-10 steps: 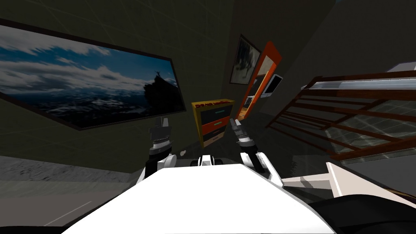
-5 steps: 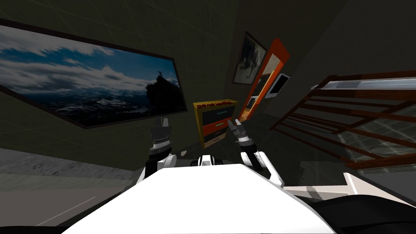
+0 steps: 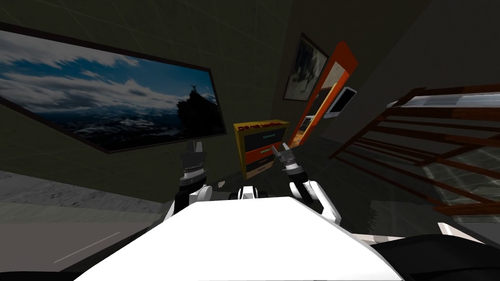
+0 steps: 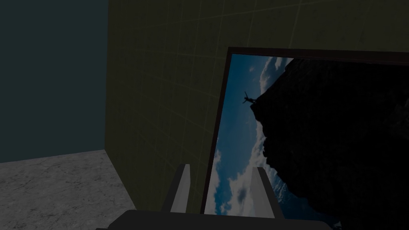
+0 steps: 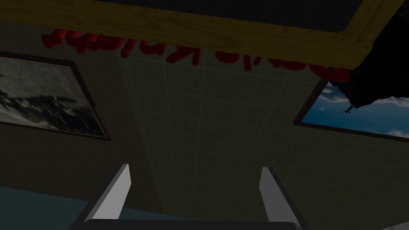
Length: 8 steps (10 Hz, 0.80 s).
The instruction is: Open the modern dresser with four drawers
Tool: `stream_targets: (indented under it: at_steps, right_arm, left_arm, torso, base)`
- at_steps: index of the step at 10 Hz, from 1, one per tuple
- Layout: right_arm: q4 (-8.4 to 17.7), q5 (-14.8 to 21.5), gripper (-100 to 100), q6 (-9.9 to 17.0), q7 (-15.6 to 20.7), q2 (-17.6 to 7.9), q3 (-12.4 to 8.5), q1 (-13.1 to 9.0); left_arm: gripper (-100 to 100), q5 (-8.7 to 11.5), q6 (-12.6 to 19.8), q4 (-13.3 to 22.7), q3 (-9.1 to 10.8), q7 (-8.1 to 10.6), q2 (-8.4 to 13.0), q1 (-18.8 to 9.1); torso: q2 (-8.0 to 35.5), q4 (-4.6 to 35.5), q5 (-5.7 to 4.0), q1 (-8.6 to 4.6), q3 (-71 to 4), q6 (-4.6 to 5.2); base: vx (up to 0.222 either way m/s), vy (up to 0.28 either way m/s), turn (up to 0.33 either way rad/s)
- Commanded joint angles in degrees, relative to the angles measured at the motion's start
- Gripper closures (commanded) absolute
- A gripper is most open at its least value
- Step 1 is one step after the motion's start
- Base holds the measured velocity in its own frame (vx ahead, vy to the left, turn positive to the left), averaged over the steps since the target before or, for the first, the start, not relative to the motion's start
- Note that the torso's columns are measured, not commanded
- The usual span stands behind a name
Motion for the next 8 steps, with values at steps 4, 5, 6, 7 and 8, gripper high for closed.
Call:
stream_targets:
  at_steps: [4,5,6,7,8]
  right_arm:
    - [1.21,8.02,-100,1.76,8.51,-1.42,-0.4,-0.85]
    - [1.69,9.71,-100,2.25,9.93,-1.98,-0.52,-1.13]
    - [1.69,10.3,-100,2.25,10.84,-1.98,-0.52,-1.13]
    - [2.21,12.5,-100,2.76,12.79,-2.6,-0.64,-1.41]
    - [2.76,14.15,-100,3.27,14.55,-3.29,-0.75,-1.71]
  left_arm:
    - [0,0.0,0.0,0.0,0.0,0.0,0.0,0.0]
    - [0,0.0,0.0,0.0,0.0,0.0,0.0,0.0]
    - [0,0.0,0.0,0.0,0.0,0.0,0.0,0.0]
    - [0,0.0,0.0,0.0,0.0,0.0,0.0,0.0]
    - [0,0.0,0.0,0.0,0.0,0.0,0.0,0.0]
  torso:
    - [0.03,0.01,-0.01,-0.04,0.02,0.01]
    - [0.0,0.0,-0.01,-0.04,0.0,0.0]
    - [-0.07,-0.02,-0.01,-0.02,-0.04,0.0]
    - [-0.03,-0.01,-0.01,-0.02,-0.03,0.02]
    - [-0.01,0.0,-0.01,-0.03,-0.01,0.0]
  base:
    - [0.039,-0.003,0.049]
    - [0.056,-0.004,0.121]
    - [0.046,-0.005,0.034]
    - [0.042,-0.008,0.042]
    - [0.054,-0.004,0.112]
